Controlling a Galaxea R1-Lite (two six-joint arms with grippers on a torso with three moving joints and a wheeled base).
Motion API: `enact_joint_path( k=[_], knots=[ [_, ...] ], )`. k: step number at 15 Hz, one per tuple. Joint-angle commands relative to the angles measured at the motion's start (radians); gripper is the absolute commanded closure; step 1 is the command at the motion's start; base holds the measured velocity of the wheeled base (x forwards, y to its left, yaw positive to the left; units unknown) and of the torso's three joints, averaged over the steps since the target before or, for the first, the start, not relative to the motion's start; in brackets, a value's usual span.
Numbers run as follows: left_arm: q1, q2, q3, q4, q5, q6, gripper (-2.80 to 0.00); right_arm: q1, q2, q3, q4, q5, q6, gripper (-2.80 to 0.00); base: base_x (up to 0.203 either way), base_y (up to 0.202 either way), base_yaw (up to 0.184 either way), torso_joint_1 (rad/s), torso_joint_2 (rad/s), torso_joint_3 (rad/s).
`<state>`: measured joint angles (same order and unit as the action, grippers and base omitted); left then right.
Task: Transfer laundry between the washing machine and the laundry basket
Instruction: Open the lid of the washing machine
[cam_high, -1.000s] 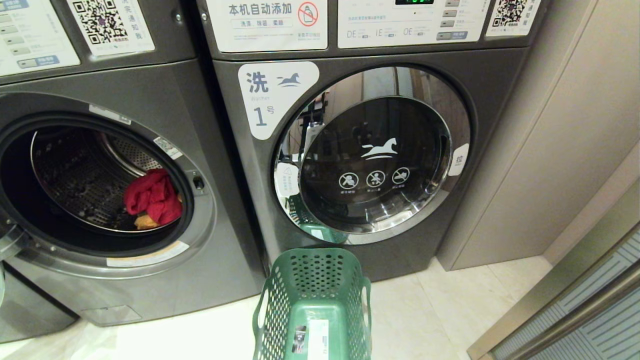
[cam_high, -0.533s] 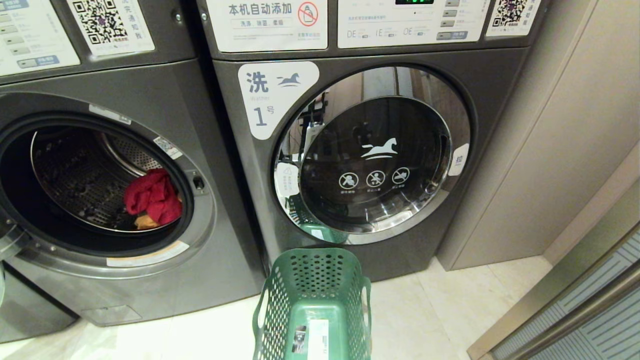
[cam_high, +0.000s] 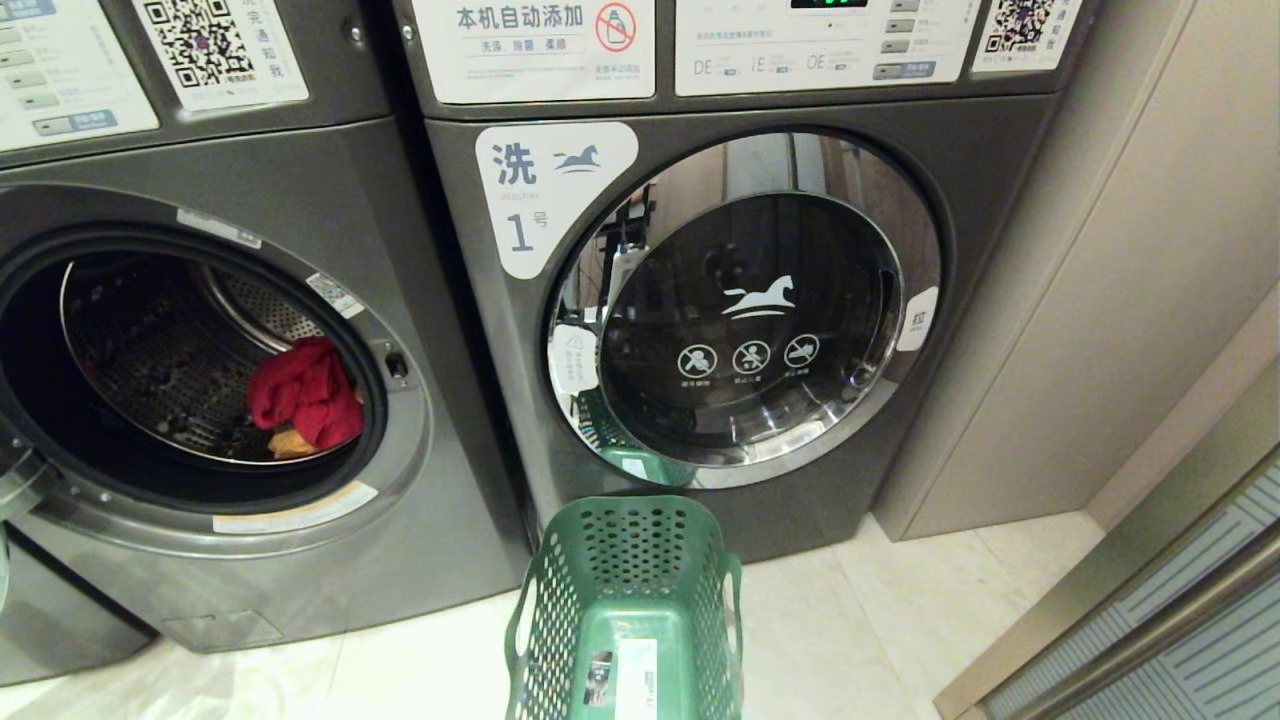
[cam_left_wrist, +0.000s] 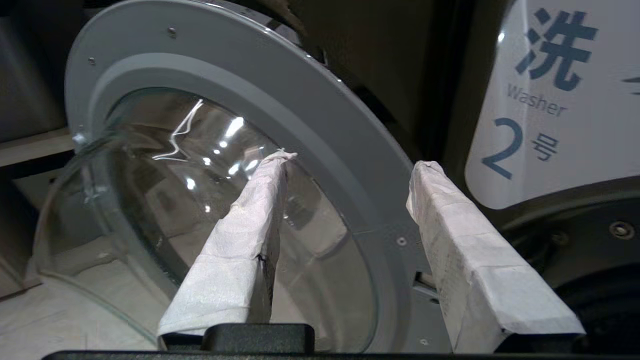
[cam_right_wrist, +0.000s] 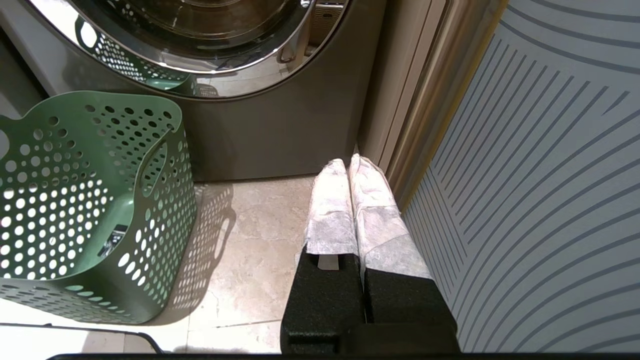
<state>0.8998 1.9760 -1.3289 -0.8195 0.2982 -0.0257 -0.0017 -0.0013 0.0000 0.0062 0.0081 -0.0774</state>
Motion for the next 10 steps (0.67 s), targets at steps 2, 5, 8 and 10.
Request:
enact_joint_path(
  k=[2, 5, 8, 10],
  knots=[
    [-0.026, 0.058, -0.052, -0.013, -0.006, -0.004, 0.0, 0.0, 0.001, 0.0, 0.0, 0.001, -0.001, 0.0, 0.0, 0.0, 0.0, 0.0, 0.0, 0.0],
    [-0.059, 0.119, -0.151, -0.019, -0.007, -0.004, 0.0, 0.0, 0.001, 0.0, 0.0, 0.0, -0.001, 0.0, 0.0, 0.0, 0.0, 0.0, 0.0, 0.0],
    [-0.094, 0.177, -0.245, -0.02, 0.0, 0.009, 0.0, 0.0, 0.001, 0.0, 0.0, 0.0, -0.001, 0.0, 0.0, 0.0, 0.0, 0.0, 0.0, 0.0],
    [-0.115, 0.215, -0.31, -0.021, 0.025, 0.037, 0.0, 0.0, 0.001, 0.0, 0.0, 0.0, -0.001, 0.0, 0.0, 0.0, 0.0, 0.0, 0.0, 0.0]
  ],
)
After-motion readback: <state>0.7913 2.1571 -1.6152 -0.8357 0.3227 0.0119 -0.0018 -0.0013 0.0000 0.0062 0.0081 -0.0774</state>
